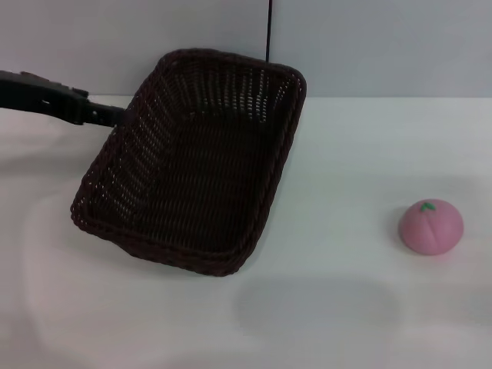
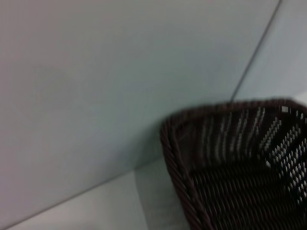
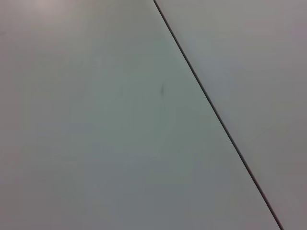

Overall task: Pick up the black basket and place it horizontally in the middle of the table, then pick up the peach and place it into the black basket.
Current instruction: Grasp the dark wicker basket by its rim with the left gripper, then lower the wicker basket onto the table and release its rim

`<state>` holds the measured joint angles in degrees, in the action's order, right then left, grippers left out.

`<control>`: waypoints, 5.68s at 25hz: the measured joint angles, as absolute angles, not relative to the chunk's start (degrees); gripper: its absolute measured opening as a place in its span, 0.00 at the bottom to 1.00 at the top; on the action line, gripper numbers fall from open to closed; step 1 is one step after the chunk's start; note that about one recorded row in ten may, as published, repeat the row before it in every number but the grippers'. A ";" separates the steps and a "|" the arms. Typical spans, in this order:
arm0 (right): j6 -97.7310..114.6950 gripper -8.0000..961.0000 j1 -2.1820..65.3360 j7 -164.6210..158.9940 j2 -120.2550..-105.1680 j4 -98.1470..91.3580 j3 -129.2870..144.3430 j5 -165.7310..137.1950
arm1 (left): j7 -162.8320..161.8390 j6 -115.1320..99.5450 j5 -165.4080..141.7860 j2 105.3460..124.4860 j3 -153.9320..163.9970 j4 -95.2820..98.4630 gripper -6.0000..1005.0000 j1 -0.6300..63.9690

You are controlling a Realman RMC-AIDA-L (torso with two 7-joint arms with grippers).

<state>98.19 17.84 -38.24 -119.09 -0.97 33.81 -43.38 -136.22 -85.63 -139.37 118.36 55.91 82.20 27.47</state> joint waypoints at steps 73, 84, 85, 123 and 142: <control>97.93 0.80 18.78 -45.64 -119.01 -2.02 30.91 -43.59 | -95.00 -73.71 -149.53 118.79 91.46 83.77 0.28 38.30; 98.18 0.80 18.12 -46.32 -119.04 -1.67 31.19 -43.72 | -93.84 -71.55 -151.98 118.60 94.56 83.91 0.28 37.47; 98.18 0.80 18.12 -46.32 -119.04 -1.67 31.19 -43.72 | -93.84 -71.55 -151.98 118.60 94.56 83.91 0.28 37.47; 96.22 0.80 18.90 -45.82 -119.00 -3.48 31.29 -43.76 | -97.63 -59.51 -155.16 118.04 104.74 78.20 0.44 33.86; 95.87 0.80 19.39 -45.78 -118.91 -4.22 31.38 -43.76 | -108.46 -64.22 -165.24 118.44 109.93 77.35 0.51 36.92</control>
